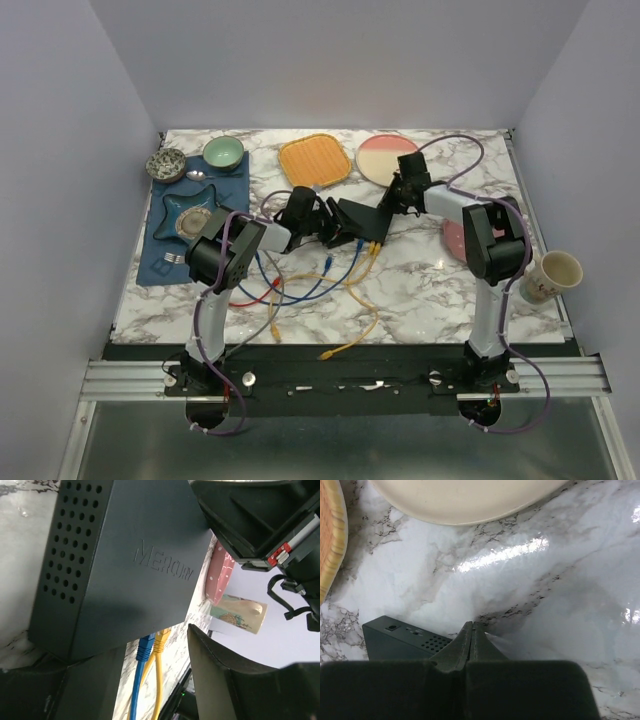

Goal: Pull the plug from the switch port

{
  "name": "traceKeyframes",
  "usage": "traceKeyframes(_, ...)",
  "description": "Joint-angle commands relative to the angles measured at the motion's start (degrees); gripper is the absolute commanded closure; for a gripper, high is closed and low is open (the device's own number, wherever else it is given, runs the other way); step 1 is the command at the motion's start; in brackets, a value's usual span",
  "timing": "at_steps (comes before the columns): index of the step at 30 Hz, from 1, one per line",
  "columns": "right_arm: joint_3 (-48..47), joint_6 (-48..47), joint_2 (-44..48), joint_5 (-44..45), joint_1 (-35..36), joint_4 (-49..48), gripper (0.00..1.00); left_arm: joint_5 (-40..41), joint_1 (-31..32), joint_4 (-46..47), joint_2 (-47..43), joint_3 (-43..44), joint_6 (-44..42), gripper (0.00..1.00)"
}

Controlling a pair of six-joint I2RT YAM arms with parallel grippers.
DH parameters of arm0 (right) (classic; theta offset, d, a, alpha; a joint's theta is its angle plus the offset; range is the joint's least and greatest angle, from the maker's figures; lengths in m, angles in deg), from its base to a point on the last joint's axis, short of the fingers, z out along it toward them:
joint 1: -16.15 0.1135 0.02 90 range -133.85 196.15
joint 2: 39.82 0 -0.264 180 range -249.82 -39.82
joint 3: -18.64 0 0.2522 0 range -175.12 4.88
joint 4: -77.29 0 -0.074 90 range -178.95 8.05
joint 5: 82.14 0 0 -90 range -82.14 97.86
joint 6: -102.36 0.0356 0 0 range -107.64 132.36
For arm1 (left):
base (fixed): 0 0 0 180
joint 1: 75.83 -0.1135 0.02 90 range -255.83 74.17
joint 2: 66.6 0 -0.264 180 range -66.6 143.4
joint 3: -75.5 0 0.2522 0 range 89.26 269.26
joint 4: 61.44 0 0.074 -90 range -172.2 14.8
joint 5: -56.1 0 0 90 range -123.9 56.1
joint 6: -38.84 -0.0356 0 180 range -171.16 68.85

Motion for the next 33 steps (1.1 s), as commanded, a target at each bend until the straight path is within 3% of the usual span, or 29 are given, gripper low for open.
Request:
traceKeyframes(1, 3.7, 1.4, 4.4, 1.3, 0.4, 1.8, 0.97, -1.0, 0.7, 0.8, 2.4, -1.5, 0.9, 0.36)
traceKeyframes(5, 8.2, 1.8, 11.6, 2.9, 0.4, -2.0, 0.96, -0.9, 0.7, 1.3, 1.9, -3.2, 0.7, 0.37)
traceKeyframes(10, 12.7, 2.4, 16.7, -4.7, 0.7, -7.2, 0.97, -1.1, 0.8, 2.1, 1.8, -4.5, 0.9, 0.38)
traceKeyframes(18, 16.6, 5.6, 12.6, -13.3, 2.2, -10.8, 0.99, -1.1, 1.8, 3.1, 2.4, -5.0, 1.5, 0.41)
traceKeyframes(33, 18.4, 5.3, 9.2, -13.4, 2.3, -11.1, 0.99, -1.0, 2.2, 7.4, 4.1, -6.1, 4.6, 0.55)
